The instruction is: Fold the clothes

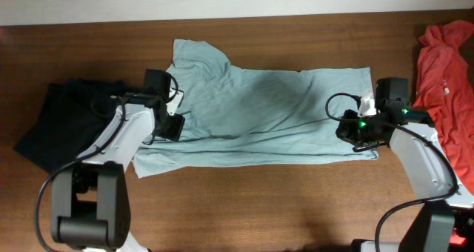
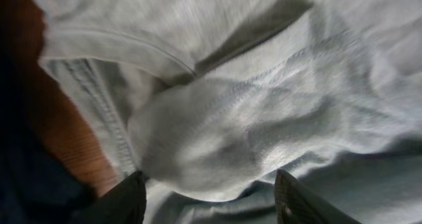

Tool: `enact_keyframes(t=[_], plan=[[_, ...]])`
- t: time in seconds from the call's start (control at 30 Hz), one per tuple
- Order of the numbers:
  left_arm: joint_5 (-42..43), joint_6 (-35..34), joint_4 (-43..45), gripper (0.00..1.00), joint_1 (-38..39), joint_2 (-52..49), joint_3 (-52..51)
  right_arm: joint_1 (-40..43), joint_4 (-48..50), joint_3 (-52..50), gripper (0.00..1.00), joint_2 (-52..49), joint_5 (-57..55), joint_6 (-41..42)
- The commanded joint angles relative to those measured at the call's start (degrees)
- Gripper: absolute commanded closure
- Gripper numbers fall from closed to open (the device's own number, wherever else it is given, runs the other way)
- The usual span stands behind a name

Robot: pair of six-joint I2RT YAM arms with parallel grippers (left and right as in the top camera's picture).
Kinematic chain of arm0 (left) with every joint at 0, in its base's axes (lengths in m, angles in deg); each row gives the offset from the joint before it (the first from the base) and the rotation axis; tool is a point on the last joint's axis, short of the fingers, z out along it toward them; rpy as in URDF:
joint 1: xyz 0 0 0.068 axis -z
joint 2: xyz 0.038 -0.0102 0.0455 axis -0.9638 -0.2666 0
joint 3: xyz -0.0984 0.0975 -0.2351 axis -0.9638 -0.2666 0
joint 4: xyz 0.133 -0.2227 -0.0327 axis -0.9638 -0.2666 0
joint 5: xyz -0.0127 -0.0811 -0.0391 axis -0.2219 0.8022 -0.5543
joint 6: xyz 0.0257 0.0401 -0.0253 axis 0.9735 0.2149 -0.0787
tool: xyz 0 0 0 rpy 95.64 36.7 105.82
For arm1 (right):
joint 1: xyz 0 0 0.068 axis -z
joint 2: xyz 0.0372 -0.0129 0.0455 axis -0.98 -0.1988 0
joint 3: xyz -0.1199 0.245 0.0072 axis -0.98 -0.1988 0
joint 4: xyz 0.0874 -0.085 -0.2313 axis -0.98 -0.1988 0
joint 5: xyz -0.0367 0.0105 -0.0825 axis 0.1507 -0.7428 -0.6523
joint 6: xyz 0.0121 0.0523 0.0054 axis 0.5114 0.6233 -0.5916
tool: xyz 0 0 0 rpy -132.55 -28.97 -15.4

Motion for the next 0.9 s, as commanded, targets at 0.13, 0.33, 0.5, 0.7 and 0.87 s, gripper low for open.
enact_keyframes(t=[0.13, 0.33, 0.5, 0.7, 0.87], plan=[[-1.05, -0.7, 3.15, 0.36, -0.11, -2.14, 1.09, 0.11, -0.26, 1.22, 0.9, 0.76, 0.72, -0.35], [-1.09, -0.68, 3.41, 0.47, -0.09, -3.98, 1.09, 0.11, -0.68, 1.22, 0.9, 0.76, 0.74, -0.35], [-2.14, -0.7, 3.5, 0.99, -0.09, -3.87, 1.7, 0.11, -0.68, 1.22, 0.9, 0.76, 0.74, -0.33], [-2.32, -0.7, -2.12, 1.0, -0.07, -2.97, 8.83, 0.11, -0.7, 1.22, 0.9, 0.76, 0.72, -0.35], [-1.86, -0.72, -6.36, 0.99, -0.04, -2.45, 15.23, 0.11, -0.7, 1.22, 0.9, 0.76, 0.72, -0.35]])
